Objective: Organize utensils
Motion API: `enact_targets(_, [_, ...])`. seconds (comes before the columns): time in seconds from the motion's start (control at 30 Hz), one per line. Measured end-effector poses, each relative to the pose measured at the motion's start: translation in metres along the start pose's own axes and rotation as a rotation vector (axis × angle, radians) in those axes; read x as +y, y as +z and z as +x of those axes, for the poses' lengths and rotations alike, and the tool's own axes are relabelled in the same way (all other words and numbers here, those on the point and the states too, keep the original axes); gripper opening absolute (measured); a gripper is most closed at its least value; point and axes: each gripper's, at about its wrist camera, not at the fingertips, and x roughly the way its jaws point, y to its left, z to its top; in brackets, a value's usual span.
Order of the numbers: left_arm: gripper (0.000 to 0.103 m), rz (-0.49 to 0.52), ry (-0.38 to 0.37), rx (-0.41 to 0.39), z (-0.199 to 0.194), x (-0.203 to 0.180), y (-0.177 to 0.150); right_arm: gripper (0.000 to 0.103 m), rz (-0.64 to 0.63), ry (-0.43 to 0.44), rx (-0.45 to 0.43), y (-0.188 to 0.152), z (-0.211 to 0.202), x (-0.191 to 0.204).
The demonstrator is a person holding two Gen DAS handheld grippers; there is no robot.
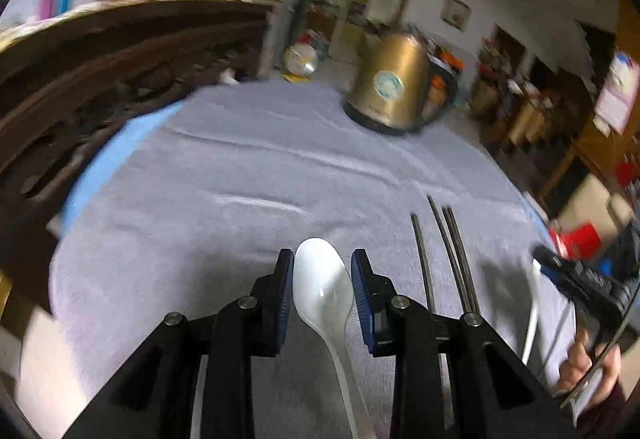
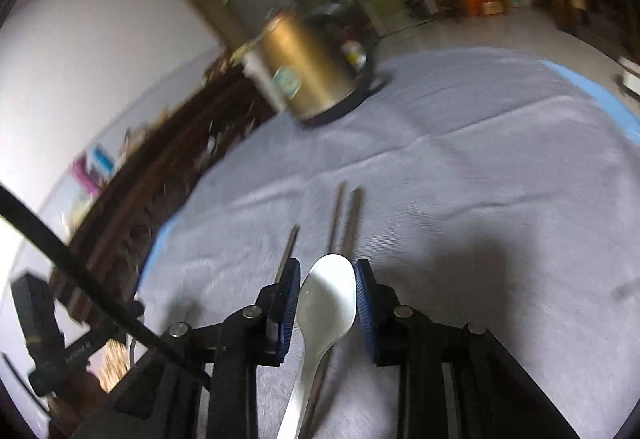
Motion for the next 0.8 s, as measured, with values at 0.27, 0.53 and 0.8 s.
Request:
enact_targets(0.27, [0.030, -0.190, 0.061, -0.186, -0.075, 0.010, -0.024, 0.030, 0.159, -0.010, -0.259, -0.028, -0.106, -0.013])
enact_targets(0.53, [0.030, -0.230, 0.074, -0.378, -0.145, -0.001, -0.034, 0.030, 0.113, 0.002, -0.522, -0.057, -0.192, 0.040])
enact_targets(0.8, [0.030, -0.226, -0.027, -0.511, -0.171, -0.023, -0.042, 0.030, -0.052, -0.091, -0.682, -0.085, -0.203, 0.110])
